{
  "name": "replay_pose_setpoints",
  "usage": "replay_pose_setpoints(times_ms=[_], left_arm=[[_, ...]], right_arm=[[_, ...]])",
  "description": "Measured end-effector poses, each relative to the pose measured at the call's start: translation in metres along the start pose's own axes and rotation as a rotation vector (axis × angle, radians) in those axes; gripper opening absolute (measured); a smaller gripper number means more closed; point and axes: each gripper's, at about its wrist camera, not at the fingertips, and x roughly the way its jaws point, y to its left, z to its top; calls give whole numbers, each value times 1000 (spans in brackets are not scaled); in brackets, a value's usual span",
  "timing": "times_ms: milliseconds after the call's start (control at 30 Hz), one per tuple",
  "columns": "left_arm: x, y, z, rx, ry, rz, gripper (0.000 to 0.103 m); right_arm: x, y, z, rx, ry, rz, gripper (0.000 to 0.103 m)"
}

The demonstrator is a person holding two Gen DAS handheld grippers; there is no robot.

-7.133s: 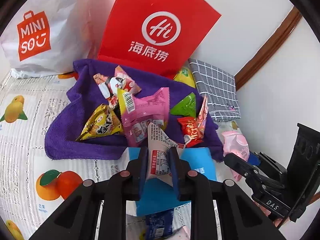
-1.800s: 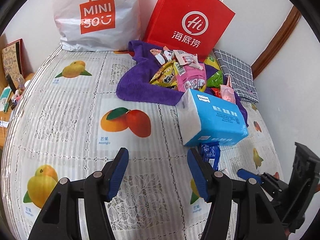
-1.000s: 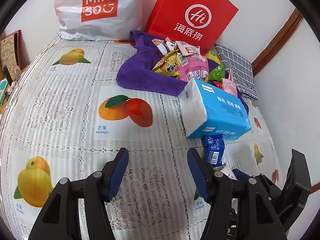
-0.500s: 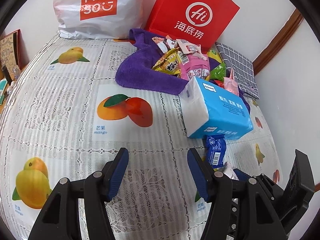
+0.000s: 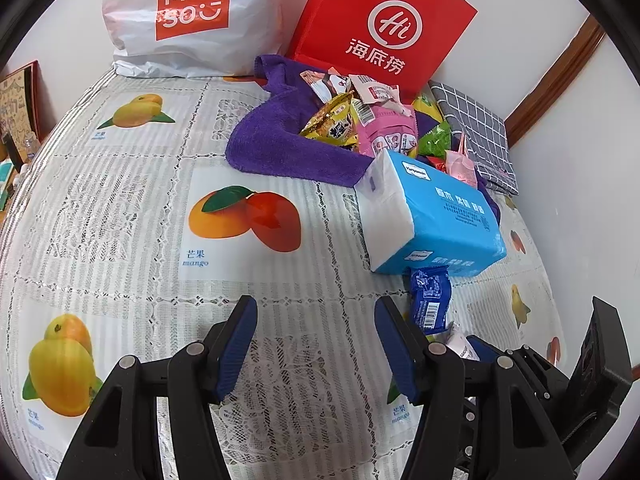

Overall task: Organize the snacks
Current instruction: 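Grasp the pink wowo pastry packet on the sheet with the right gripper, then grasp the dark blue snack packet with the left gripper while the right gripper lifts the pink packet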

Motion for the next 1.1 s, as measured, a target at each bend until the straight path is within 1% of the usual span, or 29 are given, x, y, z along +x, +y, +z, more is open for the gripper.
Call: replay_pose_setpoints(times_ms=[133,267,467,600,700,900,1100], left_arm=[[1,-2,0,5,2,1,59],[3,-6,-1,11,8,5,59],[5,-15,0,26,13,12,59],[7,-22,0,37,15,18,59],[11,-28,0,40,20,10,59],[24,-52,-1,88,41,-4,59],[45,-81,-3,139,76,-16,59]], right_arm=[[-1,-1,0,-1,-2,3,64],[-2,-3,-1,-3,-7,3,59],[-3,-8,-2,7,-13,24,53],[-7,-14,-1,27,-16,49,53],[-13,-19,-2,31,-32,50,52],[-29,-45,-4,72,-72,42,52],[-46,-82,-4,133,-114,14,52]])
